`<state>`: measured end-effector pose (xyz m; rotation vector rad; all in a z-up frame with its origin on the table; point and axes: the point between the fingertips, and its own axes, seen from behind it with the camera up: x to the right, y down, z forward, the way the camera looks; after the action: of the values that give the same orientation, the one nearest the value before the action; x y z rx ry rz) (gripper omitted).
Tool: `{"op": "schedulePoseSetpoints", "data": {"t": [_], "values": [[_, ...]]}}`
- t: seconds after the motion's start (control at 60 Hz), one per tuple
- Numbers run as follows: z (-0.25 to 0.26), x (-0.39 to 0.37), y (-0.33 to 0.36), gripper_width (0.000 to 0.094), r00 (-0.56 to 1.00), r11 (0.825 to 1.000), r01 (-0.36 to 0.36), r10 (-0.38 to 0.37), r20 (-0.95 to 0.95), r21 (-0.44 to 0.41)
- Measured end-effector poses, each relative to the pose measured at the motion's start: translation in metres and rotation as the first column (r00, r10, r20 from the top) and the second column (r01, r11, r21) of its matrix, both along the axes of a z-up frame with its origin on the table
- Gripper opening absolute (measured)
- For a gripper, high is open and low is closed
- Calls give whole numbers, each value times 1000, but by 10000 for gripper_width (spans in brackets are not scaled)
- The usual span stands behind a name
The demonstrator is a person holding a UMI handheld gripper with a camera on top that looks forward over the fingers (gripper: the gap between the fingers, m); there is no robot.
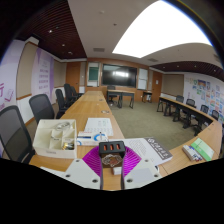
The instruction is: Unplug charger
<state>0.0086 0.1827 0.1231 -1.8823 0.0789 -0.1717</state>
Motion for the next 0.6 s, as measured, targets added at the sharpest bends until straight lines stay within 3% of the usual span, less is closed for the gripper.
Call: {"op": "schedulePoseSetpoints", "data": {"t": [0.033,0.15,0.383,0.433,0.533,0.55,0.6], "values": [[0,2,-5,239,1000,999,8,-8,-5,-47],[-69,29,-20,304,999,988,0,-7,-44,-155],[-113,47,-51,417,998,975,-48,38,-47,-218],[-110,46,-60,503,997,973,-60,49,-54,-222],[-102,44,-82,843,996,964,-92,86,-35,-250],[-100,44,-87,872,996,962,-94,88,-33,-257],[-96,45,-101,834,996,956,-87,86,-19,-281]]}}
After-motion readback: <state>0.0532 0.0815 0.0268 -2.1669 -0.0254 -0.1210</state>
